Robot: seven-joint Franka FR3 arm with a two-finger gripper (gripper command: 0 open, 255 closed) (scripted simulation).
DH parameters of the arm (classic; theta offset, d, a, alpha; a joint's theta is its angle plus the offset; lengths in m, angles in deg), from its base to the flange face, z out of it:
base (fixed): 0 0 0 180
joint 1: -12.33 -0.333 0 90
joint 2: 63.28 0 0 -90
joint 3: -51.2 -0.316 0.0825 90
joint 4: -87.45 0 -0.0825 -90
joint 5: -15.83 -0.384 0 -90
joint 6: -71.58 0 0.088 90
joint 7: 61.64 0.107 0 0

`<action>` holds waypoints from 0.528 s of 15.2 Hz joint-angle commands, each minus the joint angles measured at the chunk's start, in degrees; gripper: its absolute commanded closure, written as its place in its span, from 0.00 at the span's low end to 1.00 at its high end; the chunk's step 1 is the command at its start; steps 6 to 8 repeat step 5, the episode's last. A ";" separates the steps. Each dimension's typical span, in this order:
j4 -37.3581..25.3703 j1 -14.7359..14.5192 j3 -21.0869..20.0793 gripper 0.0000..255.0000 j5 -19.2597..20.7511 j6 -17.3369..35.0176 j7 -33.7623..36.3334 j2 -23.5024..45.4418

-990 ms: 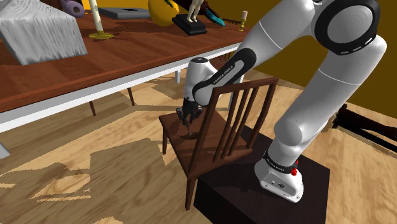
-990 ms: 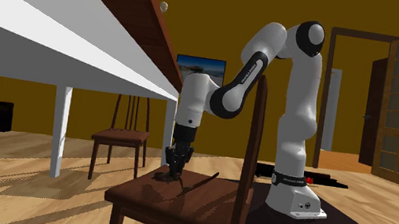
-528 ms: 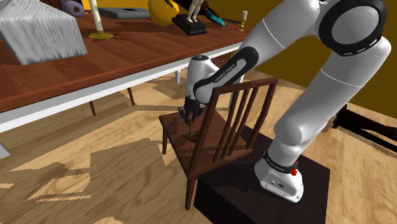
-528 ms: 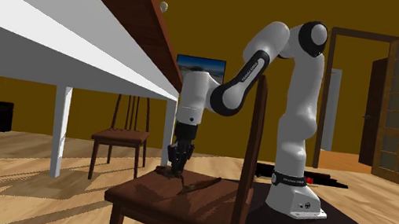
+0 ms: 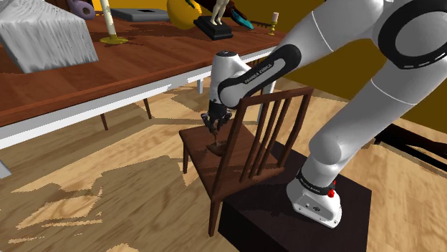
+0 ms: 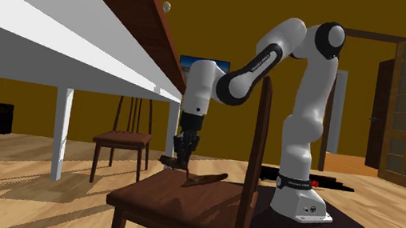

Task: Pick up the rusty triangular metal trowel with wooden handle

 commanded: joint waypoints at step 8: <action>-1.48 -1.32 0.13 1.00 -1.34 -4.24 -1.22 -3.25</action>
